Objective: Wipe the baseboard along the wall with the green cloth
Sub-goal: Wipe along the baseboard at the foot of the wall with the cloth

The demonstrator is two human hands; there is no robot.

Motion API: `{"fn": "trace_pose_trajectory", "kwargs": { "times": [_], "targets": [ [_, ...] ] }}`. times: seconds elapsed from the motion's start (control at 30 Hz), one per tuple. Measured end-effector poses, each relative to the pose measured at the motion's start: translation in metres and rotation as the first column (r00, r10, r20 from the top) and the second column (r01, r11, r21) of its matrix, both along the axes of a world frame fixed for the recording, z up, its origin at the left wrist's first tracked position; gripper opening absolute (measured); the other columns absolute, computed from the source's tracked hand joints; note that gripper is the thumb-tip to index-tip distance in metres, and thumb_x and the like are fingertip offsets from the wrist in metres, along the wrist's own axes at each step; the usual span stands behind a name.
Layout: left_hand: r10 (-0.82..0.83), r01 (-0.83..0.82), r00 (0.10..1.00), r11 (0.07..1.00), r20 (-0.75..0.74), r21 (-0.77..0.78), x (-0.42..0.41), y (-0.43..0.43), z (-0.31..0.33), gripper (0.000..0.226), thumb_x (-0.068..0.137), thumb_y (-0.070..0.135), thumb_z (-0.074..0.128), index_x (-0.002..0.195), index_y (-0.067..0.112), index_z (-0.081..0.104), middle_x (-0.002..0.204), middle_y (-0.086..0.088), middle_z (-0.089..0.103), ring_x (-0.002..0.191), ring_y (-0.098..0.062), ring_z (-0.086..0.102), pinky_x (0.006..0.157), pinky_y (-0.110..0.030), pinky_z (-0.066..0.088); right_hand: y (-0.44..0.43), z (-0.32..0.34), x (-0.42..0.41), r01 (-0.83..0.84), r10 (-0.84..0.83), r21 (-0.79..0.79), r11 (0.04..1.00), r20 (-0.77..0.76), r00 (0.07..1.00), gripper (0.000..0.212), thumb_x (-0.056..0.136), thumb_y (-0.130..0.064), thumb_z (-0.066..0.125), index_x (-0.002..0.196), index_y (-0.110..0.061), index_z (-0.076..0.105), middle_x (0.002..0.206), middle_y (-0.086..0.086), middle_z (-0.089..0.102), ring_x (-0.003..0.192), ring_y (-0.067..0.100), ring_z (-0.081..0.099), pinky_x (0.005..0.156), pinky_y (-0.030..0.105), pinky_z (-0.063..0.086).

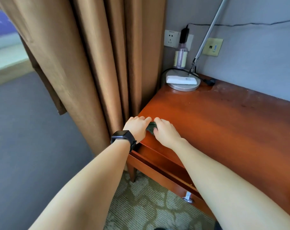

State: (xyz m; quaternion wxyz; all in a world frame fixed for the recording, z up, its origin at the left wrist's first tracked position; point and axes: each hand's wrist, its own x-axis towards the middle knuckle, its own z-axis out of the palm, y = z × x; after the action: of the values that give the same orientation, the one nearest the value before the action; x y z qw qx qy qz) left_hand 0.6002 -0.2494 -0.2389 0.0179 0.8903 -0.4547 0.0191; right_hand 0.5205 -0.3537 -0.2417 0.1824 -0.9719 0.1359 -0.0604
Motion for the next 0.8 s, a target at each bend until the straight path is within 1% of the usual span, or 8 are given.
{"fn": "trace_pose_trajectory", "kwargs": {
  "times": [0.07, 0.13, 0.23, 0.33, 0.47, 0.57, 0.7, 0.8],
  "targets": [
    [0.03, -0.03, 1.0, 0.999, 0.01, -0.018, 0.002, 0.009, 0.022, 0.032, 0.092, 0.011, 0.043, 0.125, 0.013, 0.043, 0.11, -0.009, 0.056, 0.099, -0.027, 0.053, 0.082, -0.032, 0.041, 0.007, 0.021, 0.007, -0.018, 0.018, 0.089, 0.996, 0.0, 1.0, 0.026, 0.094, -0.017, 0.05, 0.119, -0.01, 0.047, 0.115, 0.01, 0.058, 0.103, 0.022, 0.058, 0.081, 0.03, 0.051],
    [0.063, -0.063, 0.998, 0.998, 0.01, -0.019, 0.005, 0.023, 0.047, 0.035, 0.091, 0.012, 0.044, 0.126, 0.012, 0.042, 0.11, -0.01, 0.055, 0.1, -0.029, 0.052, 0.079, -0.033, 0.039, 0.015, 0.045, 0.017, -0.06, 0.062, 0.138, 0.989, -0.008, 0.998, 0.031, 0.09, -0.019, 0.058, 0.118, -0.012, 0.047, 0.115, 0.009, 0.057, 0.104, 0.023, 0.056, 0.082, 0.032, 0.05],
    [0.122, -0.122, 0.992, 0.993, 0.01, -0.006, 0.012, 0.048, 0.077, 0.035, 0.088, 0.013, 0.048, 0.123, 0.01, 0.044, 0.11, -0.011, 0.054, 0.1, -0.03, 0.052, 0.07, -0.031, 0.035, 0.032, 0.077, 0.032, -0.136, 0.139, 0.12, 0.983, -0.02, 0.99, 0.033, 0.082, -0.018, 0.066, 0.111, -0.013, 0.051, 0.109, 0.011, 0.06, 0.1, 0.028, 0.058, 0.081, 0.039, 0.051],
    [0.213, -0.213, 0.977, 0.977, 0.003, 0.01, 0.014, 0.08, 0.096, 0.037, 0.086, 0.013, 0.053, 0.122, 0.01, 0.044, 0.112, -0.01, 0.052, 0.1, -0.03, 0.053, 0.069, -0.033, 0.039, 0.058, 0.097, 0.044, -0.214, 0.213, 0.124, 0.969, 0.025, 0.977, 0.02, 0.079, -0.01, 0.059, 0.098, -0.013, 0.054, 0.099, 0.011, 0.062, 0.091, 0.032, 0.059, 0.073, 0.037, 0.049],
    [0.314, -0.314, 0.949, 0.949, 0.009, -0.022, 0.011, 0.121, 0.111, 0.031, 0.086, 0.011, 0.052, 0.115, 0.006, 0.045, 0.108, -0.013, 0.05, 0.093, -0.032, 0.054, 0.063, -0.034, 0.038, 0.094, 0.111, 0.055, -0.297, 0.287, 0.172, 0.939, 0.081, 0.954, 0.017, 0.077, -0.008, 0.055, 0.089, -0.018, 0.058, 0.092, 0.01, 0.063, 0.085, 0.031, 0.058, 0.068, 0.034, 0.048],
    [0.357, -0.358, 0.934, 0.931, -0.025, -0.067, 0.005, 0.151, 0.116, 0.025, 0.085, 0.007, 0.051, 0.109, 0.003, 0.045, 0.107, -0.014, 0.051, 0.088, -0.035, 0.056, 0.068, -0.04, 0.047, 0.12, 0.117, 0.061, -0.336, 0.323, 0.218, 0.916, 0.092, 0.942, 0.012, 0.075, -0.011, 0.055, 0.076, -0.023, 0.055, 0.078, 0.006, 0.061, 0.079, 0.03, 0.057, 0.063, 0.033, 0.047],
    [0.437, -0.438, 0.899, 0.896, -0.035, -0.069, -0.006, 0.187, 0.114, 0.022, 0.086, 0.006, 0.047, 0.107, 0.006, 0.044, 0.106, -0.012, 0.056, 0.086, -0.034, 0.057, 0.066, -0.038, 0.044, 0.153, 0.118, 0.064, -0.417, 0.415, 0.212, 0.884, 0.056, 0.908, 0.01, 0.074, -0.015, 0.058, 0.079, -0.023, 0.058, 0.078, 0.003, 0.061, 0.08, 0.028, 0.058, 0.066, 0.035, 0.049],
    [0.507, -0.51, 0.86, 0.858, -0.053, -0.062, -0.013, 0.208, 0.119, 0.021, 0.084, 0.006, 0.046, 0.106, 0.007, 0.043, 0.105, -0.012, 0.058, 0.085, -0.035, 0.057, 0.065, -0.037, 0.044, 0.175, 0.12, 0.067, -0.467, 0.466, 0.198, 0.862, 0.055, 0.883, 0.01, 0.073, -0.015, 0.059, 0.078, -0.023, 0.057, 0.077, 0.002, 0.06, 0.079, 0.03, 0.056, 0.063, 0.031, 0.045]
  ]
}}
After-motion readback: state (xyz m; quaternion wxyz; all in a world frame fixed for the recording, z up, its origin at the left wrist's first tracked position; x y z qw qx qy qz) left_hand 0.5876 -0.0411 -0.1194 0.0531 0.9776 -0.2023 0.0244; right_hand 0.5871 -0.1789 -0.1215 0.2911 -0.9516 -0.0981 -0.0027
